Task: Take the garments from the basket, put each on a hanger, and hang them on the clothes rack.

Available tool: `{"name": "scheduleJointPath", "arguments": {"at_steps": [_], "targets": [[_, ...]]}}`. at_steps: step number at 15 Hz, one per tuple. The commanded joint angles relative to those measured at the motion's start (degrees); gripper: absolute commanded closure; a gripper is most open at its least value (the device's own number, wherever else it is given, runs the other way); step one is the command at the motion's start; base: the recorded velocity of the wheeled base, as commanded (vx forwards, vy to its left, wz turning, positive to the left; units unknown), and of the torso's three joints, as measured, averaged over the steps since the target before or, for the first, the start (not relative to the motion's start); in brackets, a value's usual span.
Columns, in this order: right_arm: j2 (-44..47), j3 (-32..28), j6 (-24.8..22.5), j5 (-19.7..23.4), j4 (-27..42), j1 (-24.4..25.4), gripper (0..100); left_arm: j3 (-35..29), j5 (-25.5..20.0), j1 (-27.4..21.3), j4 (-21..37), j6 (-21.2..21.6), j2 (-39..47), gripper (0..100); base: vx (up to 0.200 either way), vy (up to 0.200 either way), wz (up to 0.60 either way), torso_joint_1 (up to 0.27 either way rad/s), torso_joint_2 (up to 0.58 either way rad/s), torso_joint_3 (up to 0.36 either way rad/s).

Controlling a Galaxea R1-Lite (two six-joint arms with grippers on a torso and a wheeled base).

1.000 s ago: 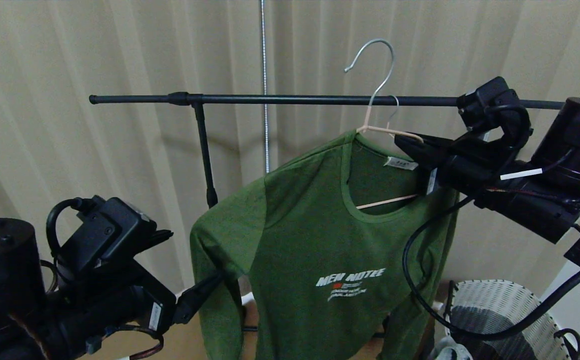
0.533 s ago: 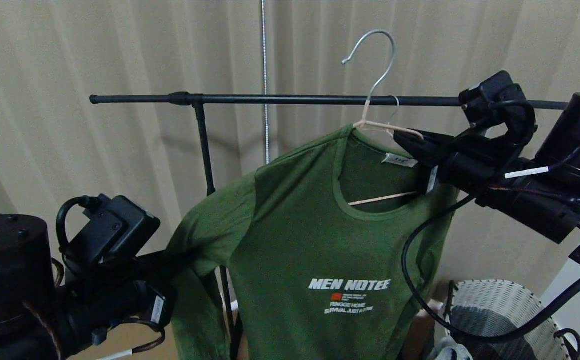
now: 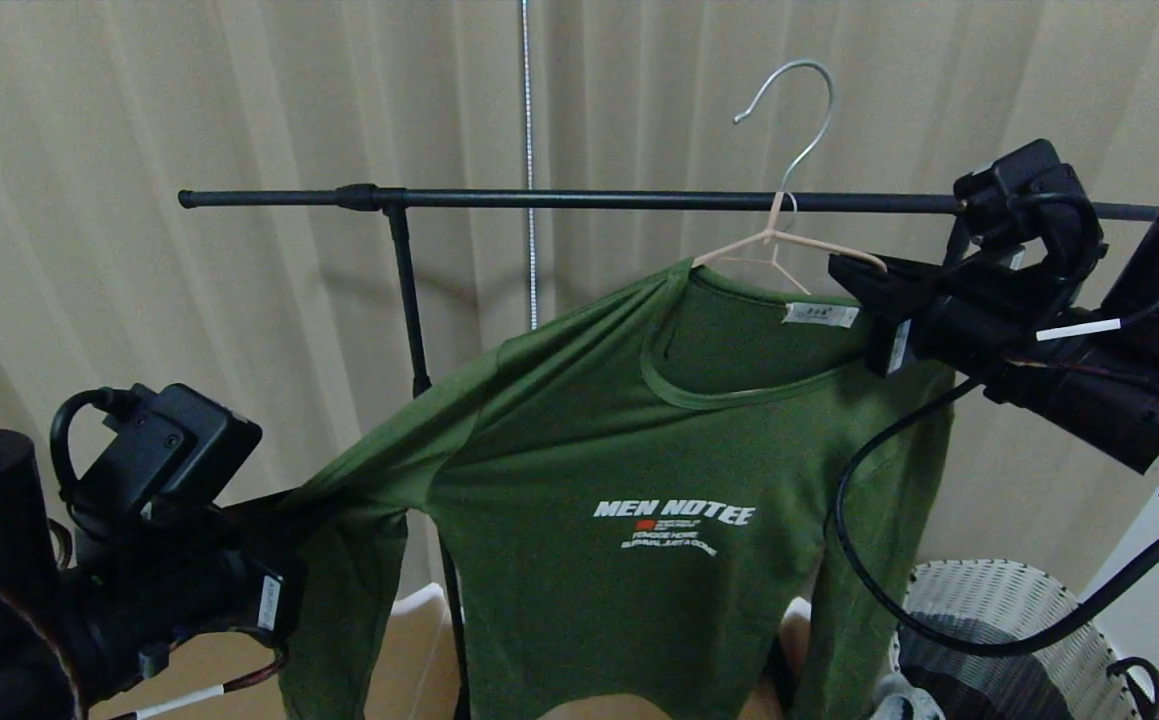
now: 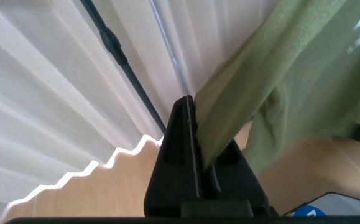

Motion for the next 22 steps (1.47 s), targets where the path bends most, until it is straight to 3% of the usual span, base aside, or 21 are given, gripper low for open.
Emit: {"name": "scheduleJointPath", "arguments": {"at_steps": [1,4,5,11,16,22], "targets": [[-0.5,0.1,0.0,0.0,0.0,-0.1,100,0.1,0.1,0.1,0.0,-0.1,-0.2,100,0.0,0.0,0.0,0.0,0.0,0.0],[-1.1,0.1,0.0,0.0,1.6,-0.1,100,0.2,0.1,0.0,0.1,0.1,-0.2,100,0.0,0.0,0.0,0.0,0.0,0.0],[-1.2,0.1,0.0,0.0,1.7,0.0,100,0.3,0.1,0.0,0.1,0.1,-0.3,0,0.0,0.0,0.0,0.0,0.0,0.0],[-1.2,0.2,0.0,-0.1,2.6,-0.3,100,0.5,-0.1,-0.5,-0.1,0.5,-2.8,0,0.0,0.0,0.0,0.0,0.0,0.0],[-3.2,0.1,0.0,-0.2,10.8,-4.4,100,0.4,-0.2,-0.6,-0.1,0.5,-5.7,0,0.0,0.0,0.0,0.0,0.0,0.0],[-7.0,0.1,0.0,-3.5,21.4,-6.0,100,0.2,-0.2,-0.6,-0.4,0.7,-5.7,0,0.0,0.0,0.0,0.0,0.0,0.0]]}}
